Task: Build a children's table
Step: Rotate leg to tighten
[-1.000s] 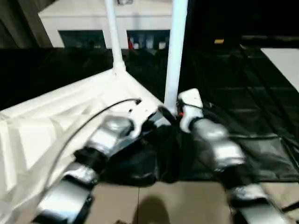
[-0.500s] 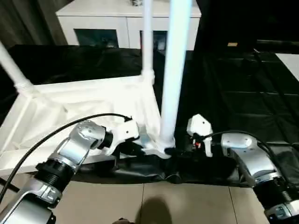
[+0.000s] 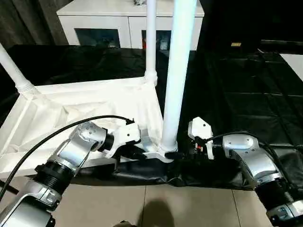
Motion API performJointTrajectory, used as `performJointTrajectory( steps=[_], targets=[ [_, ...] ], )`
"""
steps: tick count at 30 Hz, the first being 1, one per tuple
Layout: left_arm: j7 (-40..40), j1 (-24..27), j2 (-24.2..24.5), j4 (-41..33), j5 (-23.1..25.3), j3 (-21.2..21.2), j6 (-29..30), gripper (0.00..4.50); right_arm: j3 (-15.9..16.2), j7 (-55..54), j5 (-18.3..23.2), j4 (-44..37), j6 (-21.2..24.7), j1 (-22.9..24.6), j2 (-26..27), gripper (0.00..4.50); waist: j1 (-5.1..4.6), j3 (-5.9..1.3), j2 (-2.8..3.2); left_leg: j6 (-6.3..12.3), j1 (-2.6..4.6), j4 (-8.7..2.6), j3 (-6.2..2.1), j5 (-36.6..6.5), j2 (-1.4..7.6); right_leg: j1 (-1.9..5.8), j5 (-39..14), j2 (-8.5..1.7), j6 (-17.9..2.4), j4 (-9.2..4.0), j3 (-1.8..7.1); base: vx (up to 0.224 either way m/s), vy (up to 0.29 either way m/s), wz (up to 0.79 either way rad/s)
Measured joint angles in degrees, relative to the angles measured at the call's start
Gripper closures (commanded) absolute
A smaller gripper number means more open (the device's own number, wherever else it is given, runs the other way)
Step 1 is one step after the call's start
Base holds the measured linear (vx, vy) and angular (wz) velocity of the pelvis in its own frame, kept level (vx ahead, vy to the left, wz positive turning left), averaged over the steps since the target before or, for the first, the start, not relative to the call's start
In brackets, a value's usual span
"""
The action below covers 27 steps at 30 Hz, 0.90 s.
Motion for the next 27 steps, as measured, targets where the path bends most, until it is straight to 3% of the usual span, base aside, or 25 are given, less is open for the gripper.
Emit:
performJointTrajectory(
  steps=[4, 17, 20, 27],
  targets=[
    [0.0, 0.0, 0.0, 0.2, 0.3, 0.0, -0.1, 4.5, -0.2, 0.1, 0.0, 0.6, -0.2, -0.2, 0.4, 1.93, -0.07, 0.0, 0.0, 0.0, 0.02, 0.0, 0.0, 0.0, 0.0, 0.0, 0.0, 0.0, 0.0, 0.03, 0.0, 0.0, 0.0, 0.0],
    [0.2, 0.0, 0.0, 0.6, 0.4, 0.1, -0.7, 4.5, -0.3, 0.7, 0.0, 2.0, -1.8, -0.6, 1.0, 1.98, -0.1, -0.01, -0.01, 0.0, 0.04, 0.0, 0.0, 0.0, 0.0, 0.02, 0.0, 0.0, 0.0, 0.03, 0.0, 0.0, 0.0, 0.0],
    [3.5, -0.7, -2.2, 3.3, 0.9, 1.4, -0.6, 4.5, -1.9, -4.5, -0.6, 4.2, -1.4, -0.6, 3.9, 1.99, -0.21, -0.05, -0.01, -0.01, 0.18, 0.01, 0.0, 0.0, 0.0, 0.1, 0.0, 0.0, 0.0, 0.12, 0.01, 0.0, 0.0, 0.0],
    [17.1, -5.6, -10.1, 12.3, 2.9, 4.4, 2.8, 4.5, -7.2, -28.8, -3.6, 6.7, 3.6, -0.6, 14.4, 2.03, -0.99, -0.03, 0.0, -0.05, 0.3, 0.01, 0.0, 0.0, -0.01, 0.11, 0.0, 0.0, -0.1, -0.02, 0.08, 0.0, 0.0, 0.0]
  ],
)
